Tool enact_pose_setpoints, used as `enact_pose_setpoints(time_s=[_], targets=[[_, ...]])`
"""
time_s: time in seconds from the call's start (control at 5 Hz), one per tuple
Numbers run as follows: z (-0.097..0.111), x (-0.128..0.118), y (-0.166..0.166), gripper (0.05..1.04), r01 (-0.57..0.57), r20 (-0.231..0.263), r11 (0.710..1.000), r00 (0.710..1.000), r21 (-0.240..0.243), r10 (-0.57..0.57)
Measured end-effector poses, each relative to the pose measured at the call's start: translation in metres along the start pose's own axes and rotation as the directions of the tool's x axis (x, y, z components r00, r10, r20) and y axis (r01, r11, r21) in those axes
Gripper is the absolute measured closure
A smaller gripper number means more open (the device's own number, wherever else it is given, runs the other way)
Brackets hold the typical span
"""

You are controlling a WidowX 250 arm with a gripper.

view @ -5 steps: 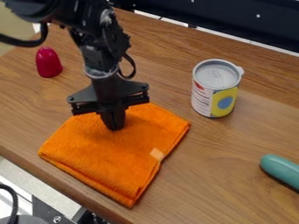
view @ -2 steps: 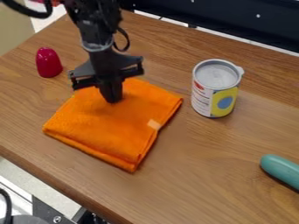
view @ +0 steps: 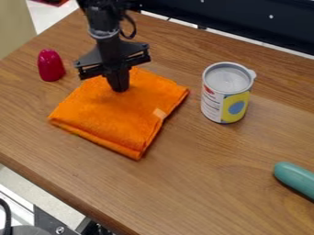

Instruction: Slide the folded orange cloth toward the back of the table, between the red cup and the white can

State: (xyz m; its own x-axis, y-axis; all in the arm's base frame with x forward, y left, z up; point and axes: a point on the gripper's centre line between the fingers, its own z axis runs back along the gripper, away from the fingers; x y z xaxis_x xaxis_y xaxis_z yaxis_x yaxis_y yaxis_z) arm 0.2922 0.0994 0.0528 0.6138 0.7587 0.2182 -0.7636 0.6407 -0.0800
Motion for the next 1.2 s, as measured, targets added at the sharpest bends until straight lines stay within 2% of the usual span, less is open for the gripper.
enact_pose_setpoints(time_s=[0.2,0.6,1.0,1.2], targets=[[-0.009,0.014,-0.006,1.031,-0.039,0.014,0.999,0.999,0.015,0.038],[-0.013,0.041,-0.017,1.031,-0.109,0.025,0.994,0.994,0.015,0.109],[-0.007,0.045,-0.013,1.031,-0.114,0.018,0.993,0.993,0.023,0.114],[0.01,0.045,-0.012,1.031,-0.125,0.03,0.992,0.992,0.021,0.124]])
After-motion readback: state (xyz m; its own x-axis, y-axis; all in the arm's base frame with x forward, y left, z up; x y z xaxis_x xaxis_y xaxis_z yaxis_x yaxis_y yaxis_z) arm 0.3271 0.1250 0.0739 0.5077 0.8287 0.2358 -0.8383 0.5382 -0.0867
